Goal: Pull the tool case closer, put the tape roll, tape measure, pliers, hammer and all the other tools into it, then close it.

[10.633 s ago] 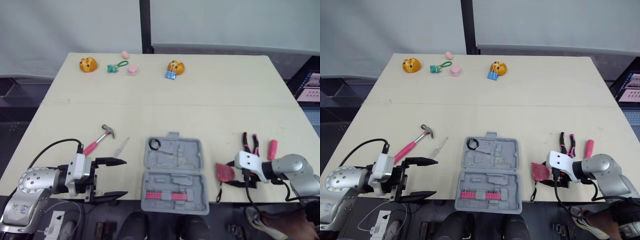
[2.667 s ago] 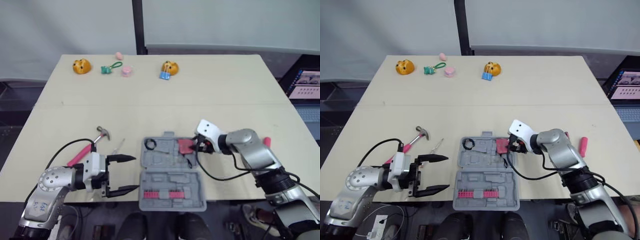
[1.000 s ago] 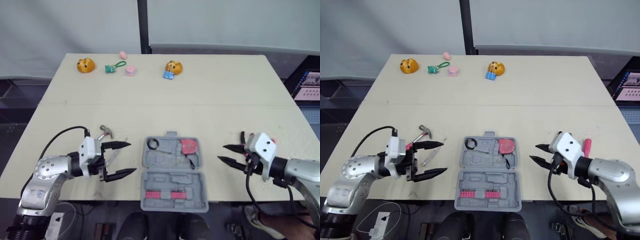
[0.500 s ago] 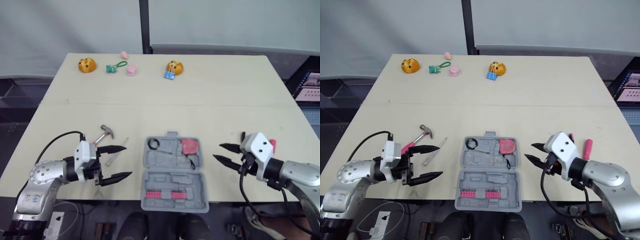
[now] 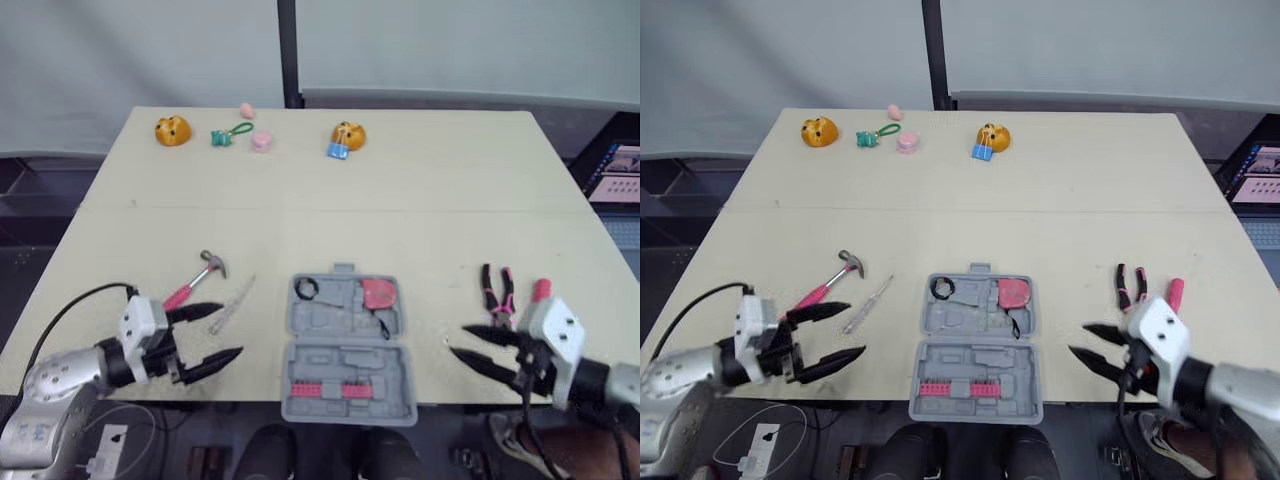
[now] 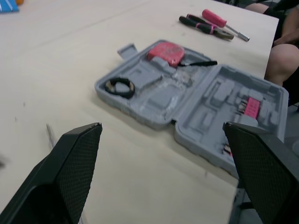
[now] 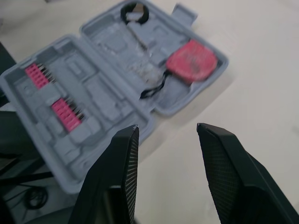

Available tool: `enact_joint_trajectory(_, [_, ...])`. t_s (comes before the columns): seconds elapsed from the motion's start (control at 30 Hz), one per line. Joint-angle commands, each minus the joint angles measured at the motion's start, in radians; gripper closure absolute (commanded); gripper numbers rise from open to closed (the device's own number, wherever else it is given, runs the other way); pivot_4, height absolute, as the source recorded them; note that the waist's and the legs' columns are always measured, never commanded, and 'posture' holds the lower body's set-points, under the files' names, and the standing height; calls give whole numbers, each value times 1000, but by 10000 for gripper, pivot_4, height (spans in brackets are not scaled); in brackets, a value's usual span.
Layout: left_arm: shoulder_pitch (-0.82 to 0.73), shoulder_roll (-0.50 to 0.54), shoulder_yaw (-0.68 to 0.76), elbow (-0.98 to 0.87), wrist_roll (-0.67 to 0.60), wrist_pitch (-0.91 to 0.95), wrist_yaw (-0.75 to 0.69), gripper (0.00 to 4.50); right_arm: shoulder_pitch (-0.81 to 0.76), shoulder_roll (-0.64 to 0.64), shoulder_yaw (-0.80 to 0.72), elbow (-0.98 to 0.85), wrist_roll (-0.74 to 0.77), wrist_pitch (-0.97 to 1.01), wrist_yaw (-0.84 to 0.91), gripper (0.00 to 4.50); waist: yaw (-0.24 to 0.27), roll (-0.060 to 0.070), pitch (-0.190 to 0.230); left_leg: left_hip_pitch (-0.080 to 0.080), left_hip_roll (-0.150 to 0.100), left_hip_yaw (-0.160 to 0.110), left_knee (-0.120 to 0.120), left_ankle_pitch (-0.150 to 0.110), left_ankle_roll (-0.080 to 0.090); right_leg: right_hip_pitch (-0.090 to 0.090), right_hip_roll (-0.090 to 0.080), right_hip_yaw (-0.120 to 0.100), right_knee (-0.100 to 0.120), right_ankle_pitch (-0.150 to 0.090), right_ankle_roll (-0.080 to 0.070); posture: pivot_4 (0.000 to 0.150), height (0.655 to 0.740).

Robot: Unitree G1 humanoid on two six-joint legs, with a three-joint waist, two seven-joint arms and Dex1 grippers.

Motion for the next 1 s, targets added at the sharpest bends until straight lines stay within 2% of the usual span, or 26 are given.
enact_joint_trajectory(0.03, [63,-14,29,-15,6,-32,2,0,79,43,-16,-50,-7,-34,-21,23809,1,0,0,0,0,0,0,0,1,0,0,0,0,0,0,1500,6677])
enact_joint_trajectory(0.3, [102,-14,25,-5,20,-52,10,0,196,96,31,-36,-75,-116,-35,23809,2,0,0,0,0,0,1,-3,0,0,-1,1,-1,0,0,1500,6677])
enact_joint_trajectory(0.57, [10,18,-24,-71,-19,-19,-30,0,195,127,24,-4,-70,-93,-75,23809,4,0,-1,0,0,0,1,-3,0,0,-1,1,-1,0,0,1500,6677])
enact_joint_trajectory(0.6, [-12,28,-29,-83,-35,-7,-40,0,192,130,10,1,-59,-76,-87,19037,4,0,-1,0,0,0,1,-3,0,0,-1,1,-1,0,0,1500,6677])
enact_joint_trajectory(0.63, [-35,36,-36,-93,-49,5,-50,0,189,136,-3,4,-52,-65,-99,16729,4,0,-1,0,0,0,1,-3,0,0,-1,1,-1,0,0,1500,6677])
enact_joint_trajectory(0.77, [-129,64,-89,-124,-74,18,-110,0,188,180,-35,-3,-49,-53,-160,627,2,3,-2,0,0,0,1,-3,0,0,0,1,-1,0,0,1500,6677])
enact_joint_trajectory(1.0, [-246,80,-169,-84,-53,-23,-206,0,167,295,-98,-43,-63,28,-369,627,0,6,-4,0,0,1,1,-2,-1,-1,1,2,0,0,0,1500,6677])
